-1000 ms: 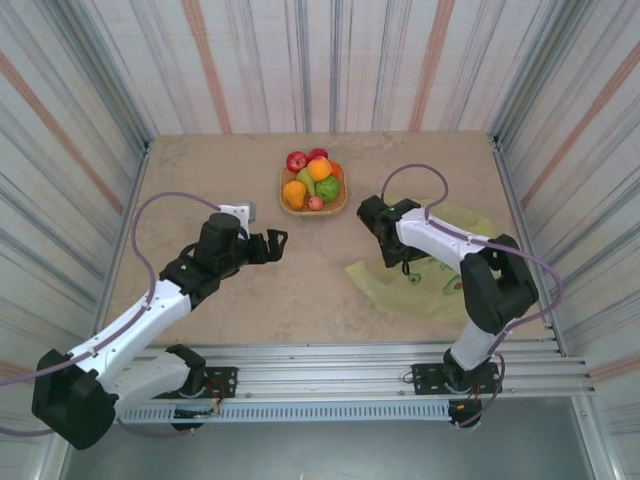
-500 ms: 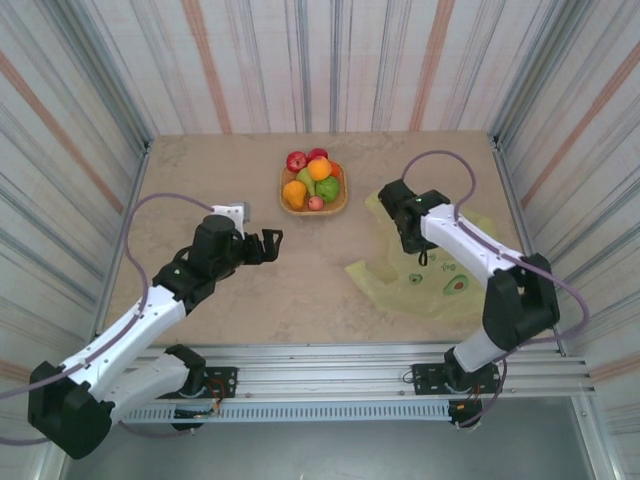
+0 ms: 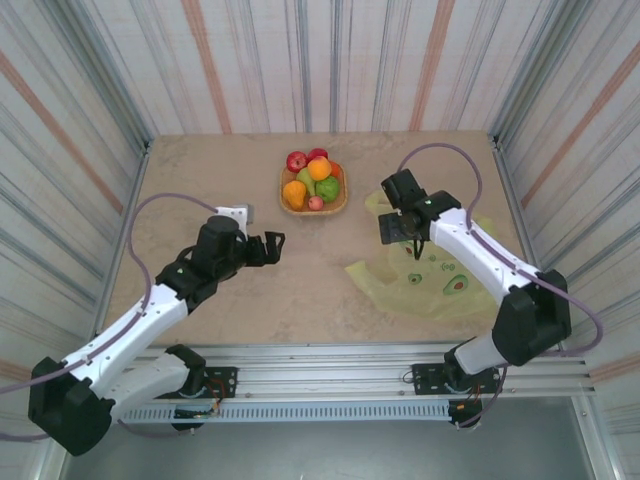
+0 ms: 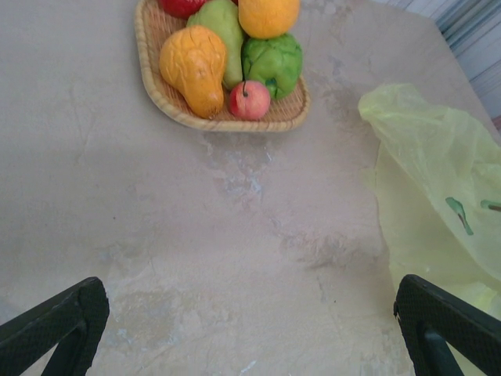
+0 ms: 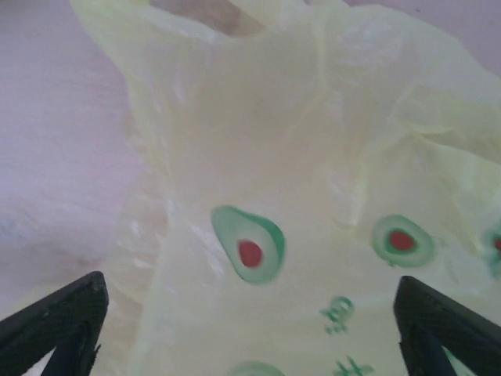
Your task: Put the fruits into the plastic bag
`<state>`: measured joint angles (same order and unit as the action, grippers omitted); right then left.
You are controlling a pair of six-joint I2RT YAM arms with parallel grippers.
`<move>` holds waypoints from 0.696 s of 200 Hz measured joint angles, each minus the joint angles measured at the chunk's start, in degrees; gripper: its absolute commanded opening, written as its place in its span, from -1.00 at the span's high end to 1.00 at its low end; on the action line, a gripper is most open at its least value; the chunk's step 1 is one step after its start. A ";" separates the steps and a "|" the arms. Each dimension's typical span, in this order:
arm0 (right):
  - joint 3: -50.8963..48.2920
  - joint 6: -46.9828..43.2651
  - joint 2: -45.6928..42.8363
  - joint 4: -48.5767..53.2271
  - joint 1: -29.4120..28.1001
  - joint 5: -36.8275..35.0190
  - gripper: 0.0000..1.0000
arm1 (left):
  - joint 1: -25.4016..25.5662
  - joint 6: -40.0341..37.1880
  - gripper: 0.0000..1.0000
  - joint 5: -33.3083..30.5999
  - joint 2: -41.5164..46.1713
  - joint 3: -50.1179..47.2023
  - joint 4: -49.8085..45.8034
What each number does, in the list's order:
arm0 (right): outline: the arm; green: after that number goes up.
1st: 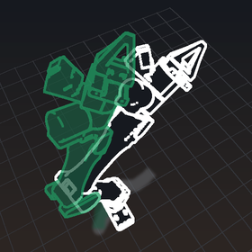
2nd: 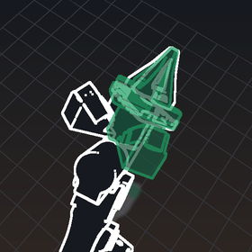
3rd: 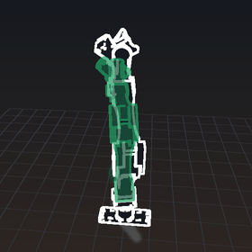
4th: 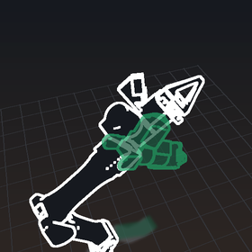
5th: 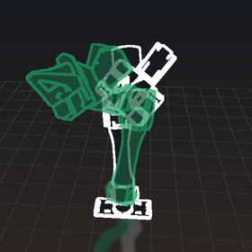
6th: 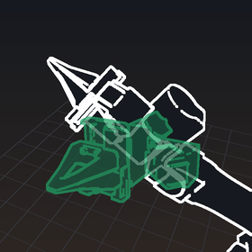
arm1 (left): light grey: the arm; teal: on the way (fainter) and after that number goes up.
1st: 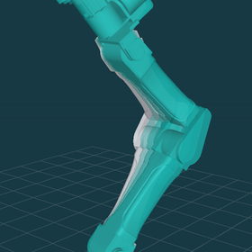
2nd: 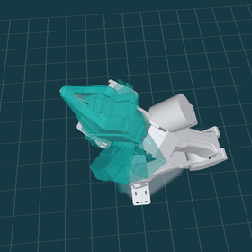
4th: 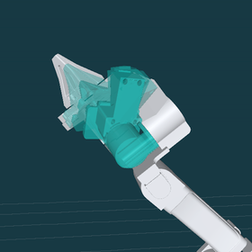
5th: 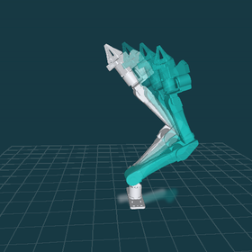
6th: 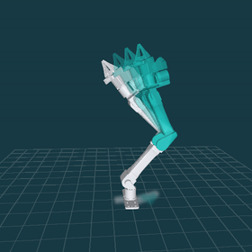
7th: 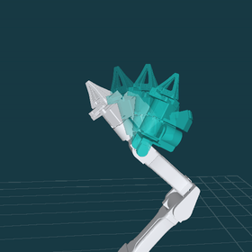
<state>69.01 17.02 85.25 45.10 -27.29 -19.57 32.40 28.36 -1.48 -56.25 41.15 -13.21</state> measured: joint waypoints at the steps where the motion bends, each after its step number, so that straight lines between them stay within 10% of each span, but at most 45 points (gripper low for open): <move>1: 0.00 0.00 0.28 -0.37 0.00 0.11 -0.98 | 0.00 0.00 -0.97 0.02 -0.09 0.00 -0.02; 68: 4.22 -6.21 21.99 -9.33 0.83 -8.00 -0.97 | 0.26 0.42 -0.97 -0.15 1.55 -1.16 -0.13; 139: 4.28 -14.10 23.47 -14.51 4.90 -8.04 0.81 | 0.35 0.37 -0.97 -1.20 1.55 -1.53 -0.26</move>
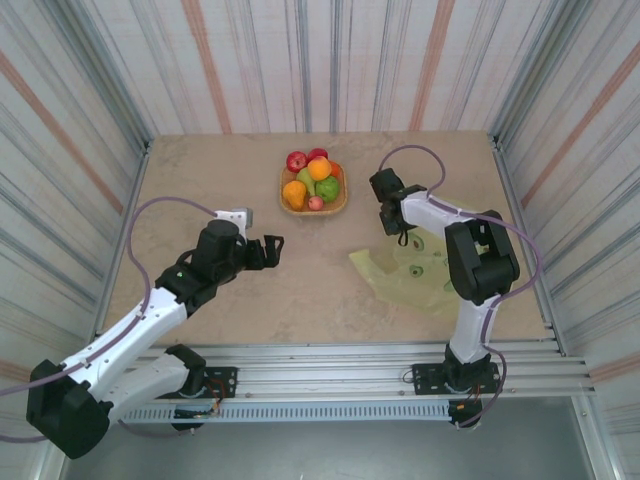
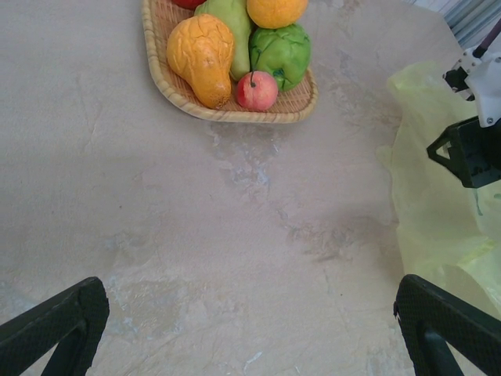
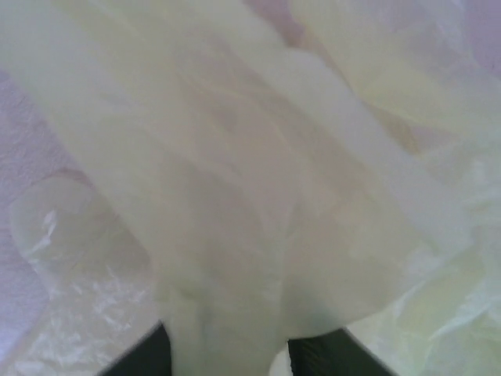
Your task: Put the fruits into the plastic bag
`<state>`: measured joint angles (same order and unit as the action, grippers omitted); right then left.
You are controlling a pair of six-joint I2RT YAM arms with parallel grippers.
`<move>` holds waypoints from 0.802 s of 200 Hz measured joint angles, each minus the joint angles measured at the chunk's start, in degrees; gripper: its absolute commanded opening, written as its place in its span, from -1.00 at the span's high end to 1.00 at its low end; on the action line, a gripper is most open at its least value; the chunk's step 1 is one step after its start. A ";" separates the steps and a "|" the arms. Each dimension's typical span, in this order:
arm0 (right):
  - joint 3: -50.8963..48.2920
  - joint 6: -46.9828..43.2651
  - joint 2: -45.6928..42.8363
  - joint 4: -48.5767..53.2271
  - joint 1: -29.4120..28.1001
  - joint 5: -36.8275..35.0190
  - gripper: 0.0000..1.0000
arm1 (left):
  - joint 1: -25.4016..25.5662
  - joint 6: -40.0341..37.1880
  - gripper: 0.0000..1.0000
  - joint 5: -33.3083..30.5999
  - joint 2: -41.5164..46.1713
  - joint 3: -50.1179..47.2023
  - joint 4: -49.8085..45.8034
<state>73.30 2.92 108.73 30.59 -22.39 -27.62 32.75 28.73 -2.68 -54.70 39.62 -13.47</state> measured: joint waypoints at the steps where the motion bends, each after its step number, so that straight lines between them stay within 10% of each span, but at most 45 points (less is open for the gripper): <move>1: 0.00 -0.15 0.00 0.00 0.02 0.00 0.83 | 0.00 0.02 -0.97 0.00 0.00 0.00 0.00; 57: -3.04 -8.92 -8.85 -2.08 0.57 7.43 1.00 | 0.00 -1.14 -0.97 -1.38 -0.04 0.00 -0.02; 160: -2.86 -17.16 -22.03 2.29 -0.26 44.89 1.00 | 5.73 -15.61 -0.97 7.23 -12.55 6.12 7.26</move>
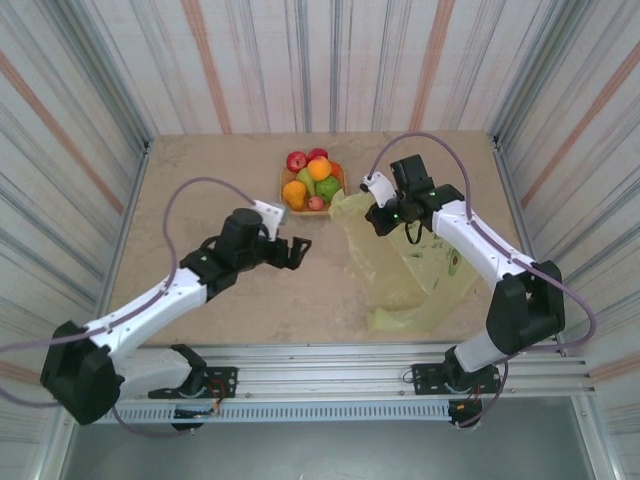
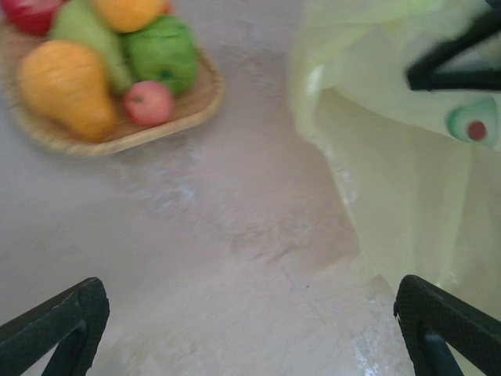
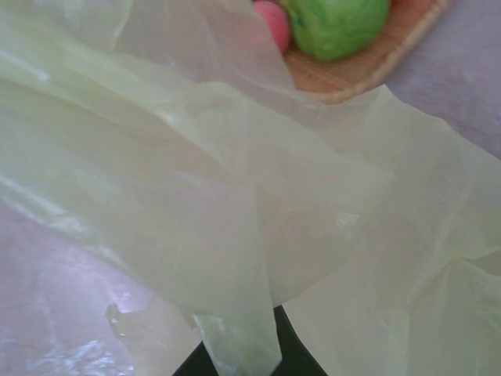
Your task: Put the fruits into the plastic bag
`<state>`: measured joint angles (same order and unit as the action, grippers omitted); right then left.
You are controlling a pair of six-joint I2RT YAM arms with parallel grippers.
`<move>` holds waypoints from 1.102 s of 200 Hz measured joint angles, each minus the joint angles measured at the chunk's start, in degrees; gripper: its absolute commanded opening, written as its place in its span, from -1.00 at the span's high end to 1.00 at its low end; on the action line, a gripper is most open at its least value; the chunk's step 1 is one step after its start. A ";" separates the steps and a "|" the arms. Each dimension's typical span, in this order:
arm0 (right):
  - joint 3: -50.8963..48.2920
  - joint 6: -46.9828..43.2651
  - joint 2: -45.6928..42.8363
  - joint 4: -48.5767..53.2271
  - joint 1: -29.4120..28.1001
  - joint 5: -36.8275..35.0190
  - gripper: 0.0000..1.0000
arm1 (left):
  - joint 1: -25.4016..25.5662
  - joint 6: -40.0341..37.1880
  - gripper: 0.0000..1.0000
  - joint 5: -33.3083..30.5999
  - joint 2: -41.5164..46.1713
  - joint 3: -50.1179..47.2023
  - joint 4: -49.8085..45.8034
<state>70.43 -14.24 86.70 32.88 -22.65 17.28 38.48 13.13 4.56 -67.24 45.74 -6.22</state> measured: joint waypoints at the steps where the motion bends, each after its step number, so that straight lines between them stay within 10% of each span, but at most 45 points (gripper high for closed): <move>1: 0.00 0.00 -0.11 -0.04 0.00 0.35 1.00 | 0.28 -0.42 -0.97 0.11 -0.46 0.17 0.26; 69: -0.17 0.00 -3.06 0.07 0.17 10.10 1.00 | 3.39 -10.75 -0.68 0.87 -19.02 11.10 10.78; 143: -1.57 1.64 -4.98 -1.29 0.28 8.94 1.00 | 3.39 -9.97 0.81 3.21 -25.11 16.26 15.96; 220: -5.66 11.04 -7.58 -4.20 -4.04 -14.67 -0.19 | 3.39 1.64 1.00 -2.25 -24.06 16.24 16.55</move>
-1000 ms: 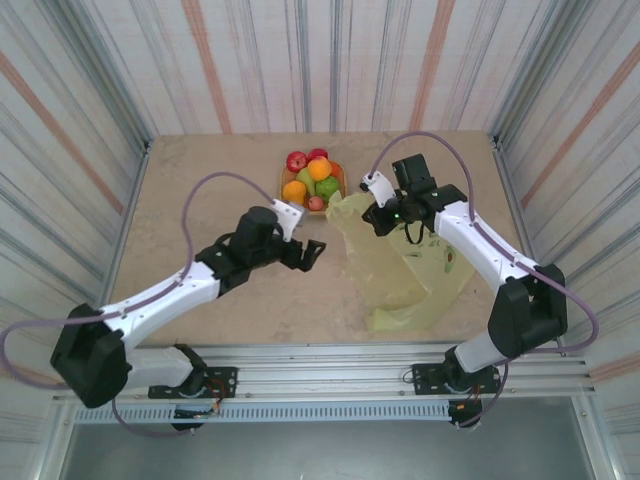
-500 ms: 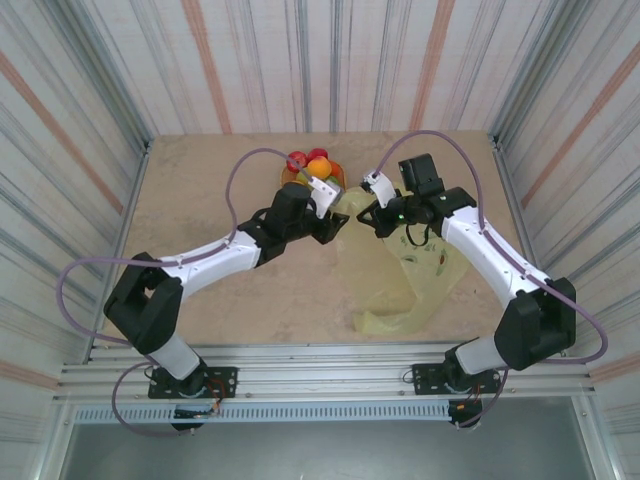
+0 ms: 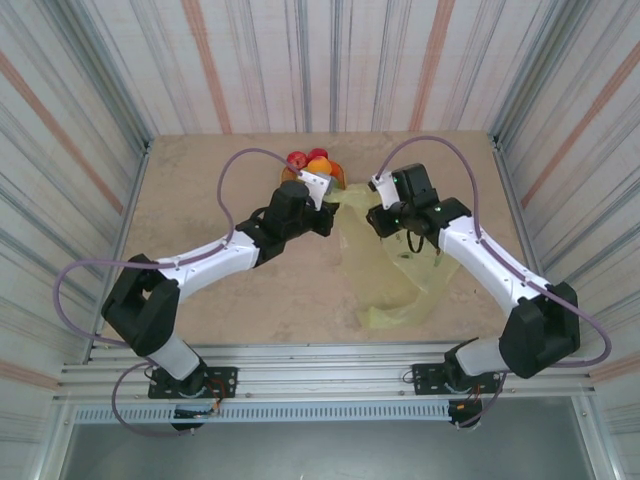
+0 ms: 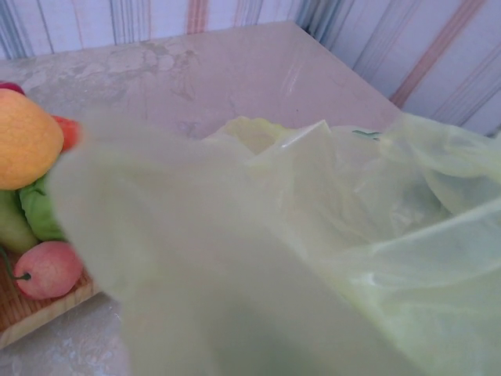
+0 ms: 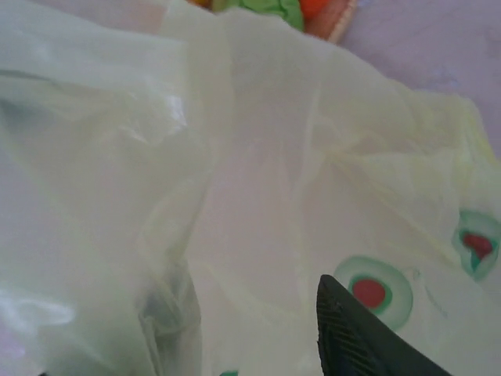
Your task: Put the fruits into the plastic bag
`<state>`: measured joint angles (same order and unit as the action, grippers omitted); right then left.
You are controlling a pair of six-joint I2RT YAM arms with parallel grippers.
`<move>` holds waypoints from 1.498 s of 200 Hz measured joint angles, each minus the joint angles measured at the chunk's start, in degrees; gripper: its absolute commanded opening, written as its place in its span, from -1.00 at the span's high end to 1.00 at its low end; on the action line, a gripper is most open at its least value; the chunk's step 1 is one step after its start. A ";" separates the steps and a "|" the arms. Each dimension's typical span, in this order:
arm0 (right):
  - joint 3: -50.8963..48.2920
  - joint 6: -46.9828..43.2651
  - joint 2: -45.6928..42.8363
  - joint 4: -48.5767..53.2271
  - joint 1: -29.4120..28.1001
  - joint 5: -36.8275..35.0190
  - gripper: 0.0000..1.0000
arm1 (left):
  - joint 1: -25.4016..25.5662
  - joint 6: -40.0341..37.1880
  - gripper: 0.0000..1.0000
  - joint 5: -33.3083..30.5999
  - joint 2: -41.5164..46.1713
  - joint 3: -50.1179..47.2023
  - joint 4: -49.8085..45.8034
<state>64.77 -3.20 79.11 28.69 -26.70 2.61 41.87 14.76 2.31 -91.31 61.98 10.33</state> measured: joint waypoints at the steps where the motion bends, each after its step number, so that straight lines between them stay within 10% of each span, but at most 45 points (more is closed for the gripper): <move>1: -0.15 0.28 -0.13 -0.02 -0.26 -0.44 -0.20 | 0.00 0.31 1.00 -0.02 0.04 0.00 -0.02; 96: -6.71 5.05 -10.36 4.90 -9.70 -21.94 -1.00 | 0.00 9.84 1.00 -2.38 1.66 -2.27 0.02; 213: -14.10 14.01 -14.03 10.40 -18.67 -36.92 -0.97 | -3.54 15.26 1.00 -1.16 2.08 -2.82 0.17; 299: -16.98 11.72 -16.63 5.46 -18.01 -37.81 -0.27 | -7.74 21.79 1.00 4.33 1.25 -5.53 1.53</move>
<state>47.79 8.51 62.48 34.15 -44.71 -35.20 34.13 36.56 6.63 -90.06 56.45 11.86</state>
